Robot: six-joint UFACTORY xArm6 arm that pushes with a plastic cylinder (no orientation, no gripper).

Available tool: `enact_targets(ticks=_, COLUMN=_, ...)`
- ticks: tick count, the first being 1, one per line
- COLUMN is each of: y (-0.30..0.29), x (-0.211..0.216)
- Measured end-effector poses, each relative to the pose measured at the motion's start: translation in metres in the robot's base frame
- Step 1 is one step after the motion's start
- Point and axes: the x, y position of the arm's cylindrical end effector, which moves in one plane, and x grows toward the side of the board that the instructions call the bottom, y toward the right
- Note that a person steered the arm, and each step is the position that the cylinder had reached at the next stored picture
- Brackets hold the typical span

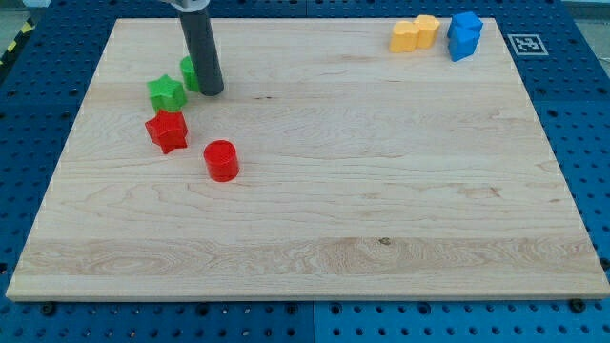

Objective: Push the yellow hexagon towards the center right

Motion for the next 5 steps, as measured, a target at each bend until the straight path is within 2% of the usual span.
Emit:
enact_targets(ticks=1, y=0.021, x=0.003)
enact_targets(ticks=2, y=0.070, x=-0.001)
enact_targets(ticks=3, y=0.100, x=-0.024)
enact_targets(ticks=5, y=0.127, x=-0.110)
